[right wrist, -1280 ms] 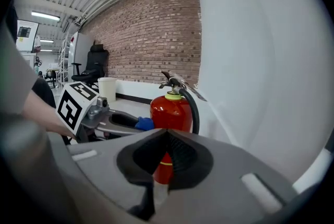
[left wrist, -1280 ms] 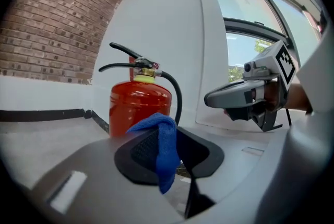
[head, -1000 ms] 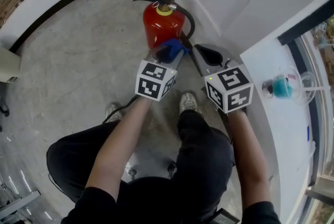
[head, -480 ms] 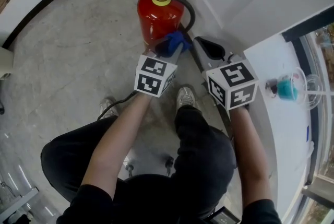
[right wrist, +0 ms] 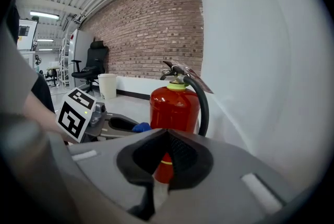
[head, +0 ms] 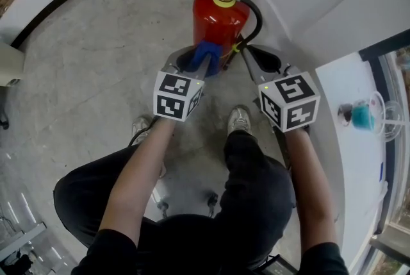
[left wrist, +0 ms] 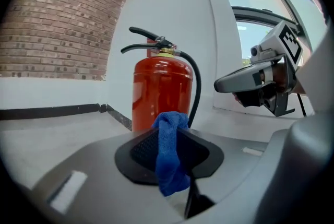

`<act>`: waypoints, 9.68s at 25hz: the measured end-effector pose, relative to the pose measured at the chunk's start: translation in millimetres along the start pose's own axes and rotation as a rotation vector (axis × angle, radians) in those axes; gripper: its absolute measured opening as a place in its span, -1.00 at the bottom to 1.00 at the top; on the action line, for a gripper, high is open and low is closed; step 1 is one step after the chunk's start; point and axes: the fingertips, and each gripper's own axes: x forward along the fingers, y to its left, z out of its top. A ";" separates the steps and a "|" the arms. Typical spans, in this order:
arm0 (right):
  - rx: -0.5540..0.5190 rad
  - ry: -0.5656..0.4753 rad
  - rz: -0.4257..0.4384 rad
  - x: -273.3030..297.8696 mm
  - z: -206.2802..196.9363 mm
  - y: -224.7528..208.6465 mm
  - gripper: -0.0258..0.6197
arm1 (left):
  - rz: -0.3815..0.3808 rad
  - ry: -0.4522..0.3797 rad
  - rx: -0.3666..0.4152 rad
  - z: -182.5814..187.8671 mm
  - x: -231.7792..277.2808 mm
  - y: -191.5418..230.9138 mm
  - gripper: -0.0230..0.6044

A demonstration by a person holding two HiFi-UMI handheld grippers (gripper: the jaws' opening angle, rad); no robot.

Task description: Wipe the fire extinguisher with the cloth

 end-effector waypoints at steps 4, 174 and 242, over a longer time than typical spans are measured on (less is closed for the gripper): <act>-0.003 0.030 0.019 12.6 -10.4 1.1 -0.91 | 0.039 0.012 -0.004 -8.5 -1.6 26.0 -0.63; 0.329 0.105 0.034 110.8 -178.9 -44.5 -0.78 | -0.455 0.425 0.148 -79.9 46.5 -90.6 -0.09; 0.095 -0.076 -0.059 -2.8 15.5 -64.9 -0.78 | -0.172 0.530 0.526 40.8 -17.6 -43.8 -0.93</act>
